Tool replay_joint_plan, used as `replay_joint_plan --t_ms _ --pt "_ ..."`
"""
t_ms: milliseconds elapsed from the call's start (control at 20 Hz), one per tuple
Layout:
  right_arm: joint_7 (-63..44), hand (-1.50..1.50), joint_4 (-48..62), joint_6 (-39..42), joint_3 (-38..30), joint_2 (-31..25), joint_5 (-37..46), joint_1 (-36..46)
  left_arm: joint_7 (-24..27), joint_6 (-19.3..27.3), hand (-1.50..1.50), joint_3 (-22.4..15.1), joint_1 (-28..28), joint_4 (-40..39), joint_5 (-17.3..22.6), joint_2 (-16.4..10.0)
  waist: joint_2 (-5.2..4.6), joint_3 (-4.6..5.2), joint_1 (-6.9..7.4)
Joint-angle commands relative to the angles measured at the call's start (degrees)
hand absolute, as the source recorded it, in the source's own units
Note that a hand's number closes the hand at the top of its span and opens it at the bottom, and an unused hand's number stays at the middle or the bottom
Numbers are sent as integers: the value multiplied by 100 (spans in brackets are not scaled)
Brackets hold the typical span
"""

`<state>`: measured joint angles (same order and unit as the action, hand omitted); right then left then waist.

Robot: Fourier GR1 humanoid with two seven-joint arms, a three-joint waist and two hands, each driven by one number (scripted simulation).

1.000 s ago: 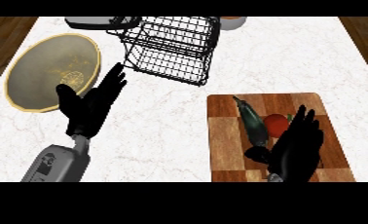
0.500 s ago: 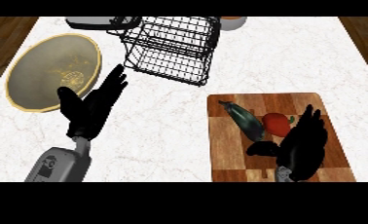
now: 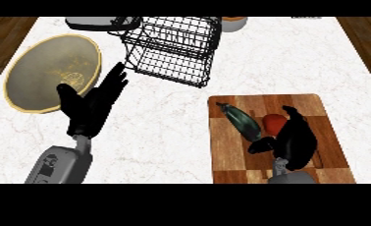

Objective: Pick the bell pepper from the cutting board and place it in the tiered basket

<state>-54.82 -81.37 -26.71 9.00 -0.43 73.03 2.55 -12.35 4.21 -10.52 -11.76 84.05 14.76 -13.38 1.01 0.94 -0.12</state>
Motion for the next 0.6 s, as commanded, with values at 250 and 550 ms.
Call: replay_joint_plan --t_ms 250,550 --pt "73 150 753 -174 -89 -8 463 537 -103 -146 0 133 -89 -70 -51 124 -110 -94 27" --pt "-746 150 269 889 1631 36 59 70 42 -126 0 4 96 -6 -224 141 -113 -90 150"
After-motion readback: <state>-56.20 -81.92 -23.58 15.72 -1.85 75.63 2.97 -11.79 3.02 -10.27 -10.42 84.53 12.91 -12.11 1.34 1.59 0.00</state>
